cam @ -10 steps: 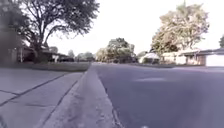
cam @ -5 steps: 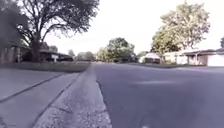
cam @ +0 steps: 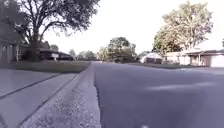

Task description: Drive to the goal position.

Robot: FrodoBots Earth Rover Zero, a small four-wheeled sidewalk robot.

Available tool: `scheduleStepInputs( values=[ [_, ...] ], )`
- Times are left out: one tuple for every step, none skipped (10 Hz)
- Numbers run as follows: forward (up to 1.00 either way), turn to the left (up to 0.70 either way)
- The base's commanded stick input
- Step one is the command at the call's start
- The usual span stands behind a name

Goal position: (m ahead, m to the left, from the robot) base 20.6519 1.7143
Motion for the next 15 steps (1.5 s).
scheduleStepInputs(
  values=[
    [1.0,0.14],
    [1.0,0.0],
    [1.0,0.0],
    [1.0,0.0],
    [1.0,0.0],
    [1.0,0.0],
    [1.0,0.0],
    [1.0,0.0],
    [1.0,0.0],
    [1.0,0.0],
    [1.0,0.0],
    [1.0,0.0],
    [1.0,0.0],
    [1.0,0.0],
    [1.0,0.0]
  ],
)
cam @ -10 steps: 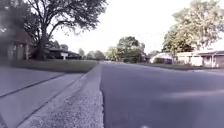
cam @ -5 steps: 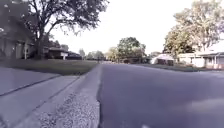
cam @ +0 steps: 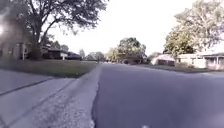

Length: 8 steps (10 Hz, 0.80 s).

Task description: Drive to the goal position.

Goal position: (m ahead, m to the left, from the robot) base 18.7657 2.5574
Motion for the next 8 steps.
scheduleStepInputs(
  values=[
    [1.0,0.0],
    [1.0,0.0],
    [1.0,0.0],
    [1.0,0.0],
    [1.0,0.0],
    [1.0,0.0],
    [1.0,0.0],
    [1.0,0.0]
  ],
)
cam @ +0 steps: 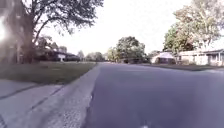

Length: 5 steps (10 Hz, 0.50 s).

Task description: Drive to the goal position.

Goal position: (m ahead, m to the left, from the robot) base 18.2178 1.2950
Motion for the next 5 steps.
scheduleStepInputs(
  values=[
    [1.0,0.0],
    [1.0,0.0],
    [1.0,0.0],
    [1.0,0.0],
    [1.0,0.0]
  ],
)
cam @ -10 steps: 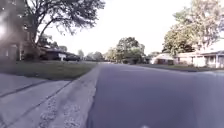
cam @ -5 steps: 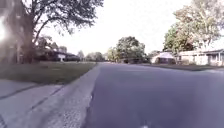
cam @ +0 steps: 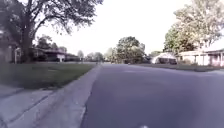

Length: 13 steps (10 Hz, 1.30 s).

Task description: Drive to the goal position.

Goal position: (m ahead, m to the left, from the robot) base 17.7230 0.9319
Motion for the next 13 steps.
scheduleStepInputs(
  values=[
    [1.0,0.0],
    [1.0,0.0],
    [1.0,0.28],
    [1.0,0.36],
    [1.0,0.37],
    [1.0,0.06],
    [1.0,0.0],
    [1.0,0.0],
    [1.0,0.0],
    [1.0,0.0],
    [1.0,0.0],
    [1.0,0.0],
    [1.0,0.0]
  ],
)
